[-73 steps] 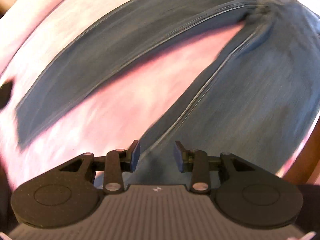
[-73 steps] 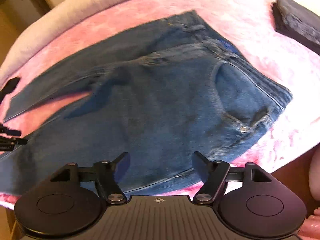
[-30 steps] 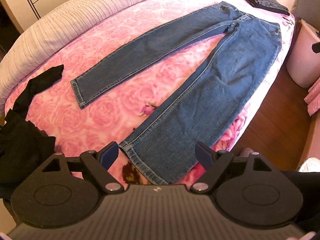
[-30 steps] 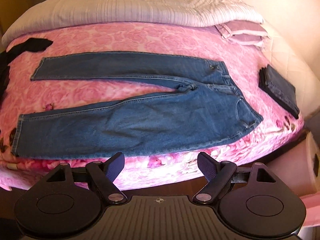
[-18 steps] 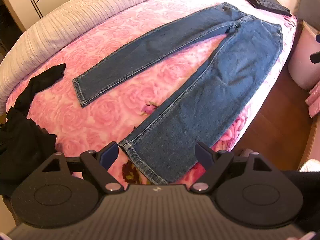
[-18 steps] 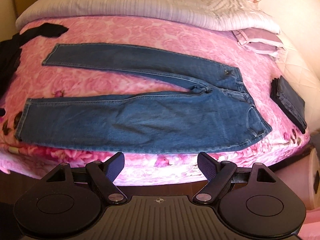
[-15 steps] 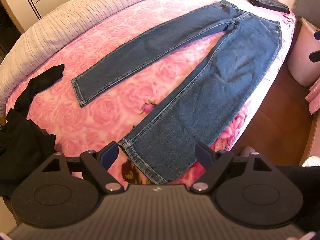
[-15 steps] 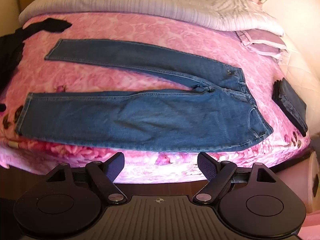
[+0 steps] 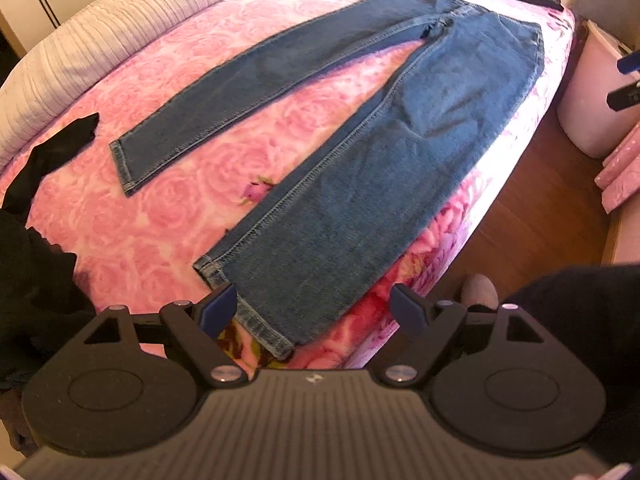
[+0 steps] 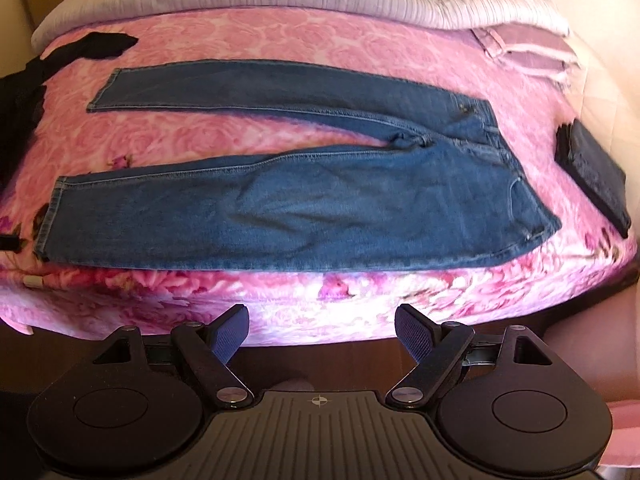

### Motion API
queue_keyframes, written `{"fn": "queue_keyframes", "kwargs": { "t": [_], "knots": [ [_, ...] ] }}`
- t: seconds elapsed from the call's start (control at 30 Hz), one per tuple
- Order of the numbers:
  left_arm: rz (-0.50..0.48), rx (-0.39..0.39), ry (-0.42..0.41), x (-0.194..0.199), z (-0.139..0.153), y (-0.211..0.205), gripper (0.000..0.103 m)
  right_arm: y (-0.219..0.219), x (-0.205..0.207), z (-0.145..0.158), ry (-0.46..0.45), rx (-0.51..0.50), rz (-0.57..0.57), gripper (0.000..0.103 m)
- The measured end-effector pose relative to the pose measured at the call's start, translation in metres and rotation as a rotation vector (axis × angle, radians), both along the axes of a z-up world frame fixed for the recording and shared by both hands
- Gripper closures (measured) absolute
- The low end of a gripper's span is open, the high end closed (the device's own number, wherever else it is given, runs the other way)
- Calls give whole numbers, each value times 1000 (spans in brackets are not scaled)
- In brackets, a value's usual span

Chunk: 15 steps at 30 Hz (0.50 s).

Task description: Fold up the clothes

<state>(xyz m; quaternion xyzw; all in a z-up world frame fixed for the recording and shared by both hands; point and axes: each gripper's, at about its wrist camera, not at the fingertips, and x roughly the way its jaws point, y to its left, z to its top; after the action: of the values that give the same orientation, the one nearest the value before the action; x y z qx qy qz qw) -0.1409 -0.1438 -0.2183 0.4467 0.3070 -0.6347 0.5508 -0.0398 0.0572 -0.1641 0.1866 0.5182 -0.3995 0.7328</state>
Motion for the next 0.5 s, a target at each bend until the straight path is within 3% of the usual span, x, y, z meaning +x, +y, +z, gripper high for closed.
{"fn": "queue_keyframes", "kwargs": {
  "t": [0.27, 0.5],
  "knots": [
    [37, 29, -17, -26, -15, -23, 22, -42, -25, -15, 34, 15, 37, 20],
    [164, 92, -50, -79, -30, -64, 22, -126, -67, -30, 14, 21, 127, 20]
  ]
}}
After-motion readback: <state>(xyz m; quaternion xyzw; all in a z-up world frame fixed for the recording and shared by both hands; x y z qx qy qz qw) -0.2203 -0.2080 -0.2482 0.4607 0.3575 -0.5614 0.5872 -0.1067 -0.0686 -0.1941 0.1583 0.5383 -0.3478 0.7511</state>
